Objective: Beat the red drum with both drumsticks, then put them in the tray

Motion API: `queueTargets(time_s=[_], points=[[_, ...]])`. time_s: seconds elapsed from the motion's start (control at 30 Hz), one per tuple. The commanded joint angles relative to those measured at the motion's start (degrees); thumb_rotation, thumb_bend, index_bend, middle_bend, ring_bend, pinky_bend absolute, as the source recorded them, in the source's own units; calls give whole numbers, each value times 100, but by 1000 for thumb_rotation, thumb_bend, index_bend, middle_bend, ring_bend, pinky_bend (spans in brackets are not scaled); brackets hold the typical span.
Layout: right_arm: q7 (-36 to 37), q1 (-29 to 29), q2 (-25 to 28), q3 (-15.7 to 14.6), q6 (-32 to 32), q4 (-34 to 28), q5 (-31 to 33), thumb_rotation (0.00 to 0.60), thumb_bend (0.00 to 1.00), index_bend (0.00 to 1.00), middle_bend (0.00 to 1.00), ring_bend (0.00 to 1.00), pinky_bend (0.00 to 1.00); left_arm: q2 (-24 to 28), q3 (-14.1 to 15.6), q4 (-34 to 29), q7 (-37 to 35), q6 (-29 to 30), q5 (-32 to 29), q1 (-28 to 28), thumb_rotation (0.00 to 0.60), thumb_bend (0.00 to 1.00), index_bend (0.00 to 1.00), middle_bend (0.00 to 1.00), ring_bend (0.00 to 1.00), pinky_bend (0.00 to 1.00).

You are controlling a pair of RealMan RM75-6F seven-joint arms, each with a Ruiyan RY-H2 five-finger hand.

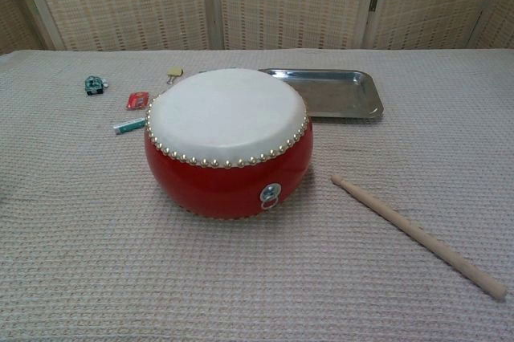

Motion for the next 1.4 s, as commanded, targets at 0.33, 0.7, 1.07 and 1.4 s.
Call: queueTargets(time_s=[0.33,0.7,1.07,1.4], points=[[-21,-25,10,-2,50,-28,-21,600,20,95,186,87,236,-61,243,220,-286,312,383,175,576,455,745,868,789,774],[-25,-23,11,-5,48,-56,-34,600,20,94,186,87,236,-383,482,659,-473,369,541,263,572,455,760,873,789,774],[-24,-62,17,-12,99,-77,-38,600,19,94,186,87,236,-692,524,1117,-613,392,627,217,600,454,826,947,859,843],[-33,-73,27,-14,124,-113,-66,600,20,94,186,87,236,-918,622,1575,-810,403,777,140,600,521,931,1000,972,1000]])
